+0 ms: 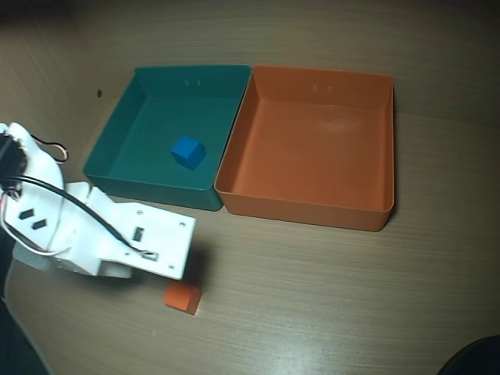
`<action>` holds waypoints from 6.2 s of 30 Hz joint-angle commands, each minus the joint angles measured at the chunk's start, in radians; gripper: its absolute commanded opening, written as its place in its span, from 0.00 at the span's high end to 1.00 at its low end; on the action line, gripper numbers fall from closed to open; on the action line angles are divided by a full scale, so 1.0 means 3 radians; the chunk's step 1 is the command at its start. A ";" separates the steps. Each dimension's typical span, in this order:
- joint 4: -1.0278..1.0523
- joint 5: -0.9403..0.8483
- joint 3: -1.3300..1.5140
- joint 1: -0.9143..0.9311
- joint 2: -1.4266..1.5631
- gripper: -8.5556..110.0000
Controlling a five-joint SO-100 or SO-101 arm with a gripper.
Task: Grasp a cube and put it in the box.
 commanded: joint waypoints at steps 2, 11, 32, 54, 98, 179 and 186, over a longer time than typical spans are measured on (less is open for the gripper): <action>-0.0031 -0.0031 -0.0568 0.0041 -0.0348 0.97; -0.0026 -0.0031 -0.1263 0.0056 -0.1058 0.97; -0.0026 -0.0031 -0.1340 0.0164 -0.1207 0.68; -0.0031 -0.0036 -0.1345 0.0184 -0.1616 0.59; -0.0481 0.0015 -0.1278 0.0184 -0.1943 0.59; -0.0491 0.0557 -0.3477 -0.1462 -0.2362 0.98; -0.0491 0.0573 -0.3569 -0.1646 -0.2823 0.97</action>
